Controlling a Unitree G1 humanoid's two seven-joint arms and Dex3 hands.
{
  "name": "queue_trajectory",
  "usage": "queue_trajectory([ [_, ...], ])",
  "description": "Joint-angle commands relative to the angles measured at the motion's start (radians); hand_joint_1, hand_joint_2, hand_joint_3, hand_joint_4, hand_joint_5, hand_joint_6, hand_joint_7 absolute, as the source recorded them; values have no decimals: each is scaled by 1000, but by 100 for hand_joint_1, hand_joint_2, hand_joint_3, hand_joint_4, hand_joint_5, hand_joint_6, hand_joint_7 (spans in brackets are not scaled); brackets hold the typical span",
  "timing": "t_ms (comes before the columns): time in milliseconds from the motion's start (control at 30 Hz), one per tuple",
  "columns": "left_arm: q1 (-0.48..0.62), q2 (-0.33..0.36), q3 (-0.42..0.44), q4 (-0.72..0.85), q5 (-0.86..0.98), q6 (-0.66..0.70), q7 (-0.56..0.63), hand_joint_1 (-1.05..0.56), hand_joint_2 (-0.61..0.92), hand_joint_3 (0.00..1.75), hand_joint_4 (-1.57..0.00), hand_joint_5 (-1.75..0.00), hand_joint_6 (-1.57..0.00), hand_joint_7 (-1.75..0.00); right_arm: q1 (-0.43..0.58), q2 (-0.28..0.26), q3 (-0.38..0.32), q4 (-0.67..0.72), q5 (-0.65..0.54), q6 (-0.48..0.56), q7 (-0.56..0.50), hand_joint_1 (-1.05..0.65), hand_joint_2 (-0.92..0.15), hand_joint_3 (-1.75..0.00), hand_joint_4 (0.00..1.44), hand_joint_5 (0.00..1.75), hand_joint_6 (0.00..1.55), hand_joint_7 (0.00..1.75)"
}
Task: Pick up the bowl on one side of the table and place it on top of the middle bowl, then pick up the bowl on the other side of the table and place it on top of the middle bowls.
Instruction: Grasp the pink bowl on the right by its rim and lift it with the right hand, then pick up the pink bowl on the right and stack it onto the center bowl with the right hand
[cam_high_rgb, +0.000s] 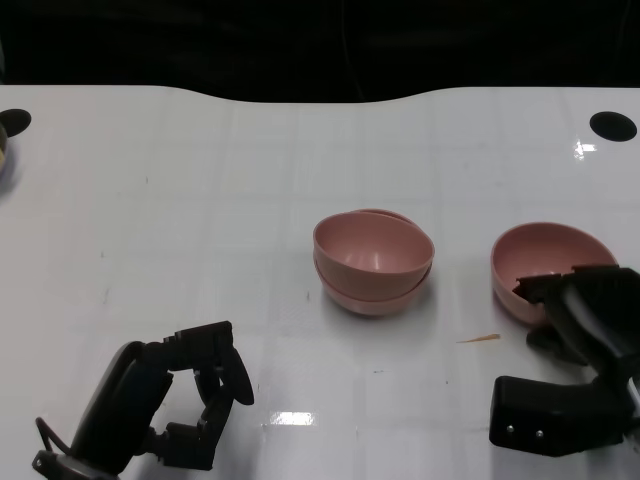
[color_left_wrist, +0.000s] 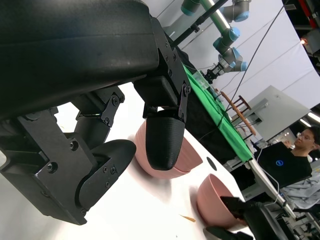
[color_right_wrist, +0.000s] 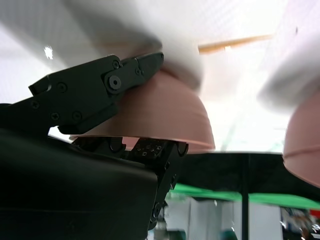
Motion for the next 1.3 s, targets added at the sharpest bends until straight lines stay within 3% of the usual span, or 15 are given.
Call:
queue_trajectory([
  [33,10,15,8,-13,5,0,-7,1,29,150,-85,-174,-81,-153,-22,-38,15,13,4,-36,-73,-13,-89,-6,93,173,82,150],
  [100,10,15,8,-17,7,3,-7,1,28,150,-86,-174,-81,-153,-31,-42,18,17,5,-58,-120,-13,-87,-5,94,174,76,166],
  [300,4,15,6,-13,0,8,-13,0,27,151,-85,-174,-81,-153,-60,-50,-7,-50,23,-80,-191,-13,-90,-10,98,175,74,174],
  [367,4,14,5,-18,1,12,-14,-1,27,152,-85,-174,-81,-153,-65,-56,-11,-81,22,-91,-203,-13,-54,-81,99,175,75,175],
  [400,6,14,5,-21,2,13,-15,-1,27,152,-85,-175,-81,-153,-65,-56,-15,-109,25,-99,-203,-13,-41,-107,100,175,75,175],
  [533,14,16,2,-26,-5,11,-27,-1,28,152,-85,-175,-81,-154,-57,-47,-29,-210,64,-131,-170,-11,-23,-138,102,175,80,171],
  [700,24,18,3,-42,3,13,-32,-1,28,154,-85,-174,-81,-154,-67,-21,-19,-285,89,-145,-120,-12,-17,-143,102,175,81,167],
  [833,27,17,2,-46,-1,16,-37,-1,28,153,-86,-173,-81,-154,-94,12,-9,-321,104,-156,-67,-13,-21,-141,101,175,81,167],
  [1067,29,16,1,-50,-3,25,-48,-1,28,154,-86,-173,-81,-154,-145,71,17,-287,98,-179,-46,-12,-17,-149,102,175,81,170],
  [1167,30,15,2,-53,6,29,-45,-1,28,154,-86,-173,-80,-154,-166,94,34,-254,98,-200,-57,-12,-22,-138,101,175,81,167],
  [1300,29,14,2,-52,12,27,-41,0,29,153,-85,-174,-80,-154,-180,117,45,-223,107,-212,-48,-9,-20,-139,102,175,81,171],
])
